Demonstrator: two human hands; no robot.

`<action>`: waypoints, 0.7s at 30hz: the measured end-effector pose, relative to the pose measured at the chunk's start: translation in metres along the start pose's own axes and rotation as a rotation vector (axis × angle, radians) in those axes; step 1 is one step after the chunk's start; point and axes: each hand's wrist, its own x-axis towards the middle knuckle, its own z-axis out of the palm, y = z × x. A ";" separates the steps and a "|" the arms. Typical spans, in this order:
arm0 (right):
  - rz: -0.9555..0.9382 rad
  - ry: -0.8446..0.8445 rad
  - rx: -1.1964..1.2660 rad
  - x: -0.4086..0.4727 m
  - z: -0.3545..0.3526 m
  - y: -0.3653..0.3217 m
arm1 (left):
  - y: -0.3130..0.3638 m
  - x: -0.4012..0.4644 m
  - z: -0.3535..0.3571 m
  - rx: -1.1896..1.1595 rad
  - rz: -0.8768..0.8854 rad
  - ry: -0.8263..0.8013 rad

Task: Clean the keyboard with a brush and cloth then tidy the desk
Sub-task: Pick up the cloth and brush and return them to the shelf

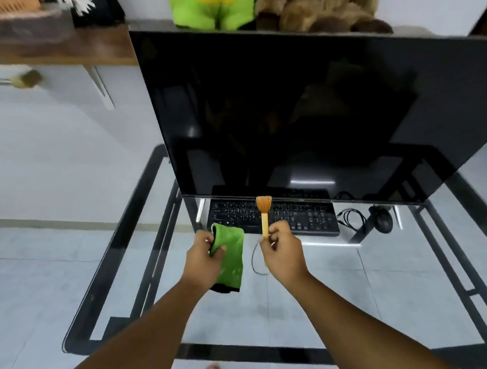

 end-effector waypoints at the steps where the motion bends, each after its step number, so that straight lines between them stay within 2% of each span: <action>1: -0.036 0.024 0.021 0.006 -0.003 -0.011 | 0.013 0.002 -0.008 -0.047 0.033 0.026; 5: -0.164 0.097 0.048 0.032 -0.014 -0.068 | 0.064 0.009 -0.048 -0.201 0.200 0.120; 9: -0.278 0.157 0.175 0.056 -0.019 -0.141 | 0.128 0.018 -0.102 -0.349 0.352 0.180; 14: -0.406 0.252 0.249 0.090 -0.016 -0.236 | 0.194 0.046 -0.184 -0.422 0.469 0.246; 21: -0.510 0.388 0.282 0.141 -0.014 -0.362 | 0.257 0.114 -0.287 -0.384 0.562 0.280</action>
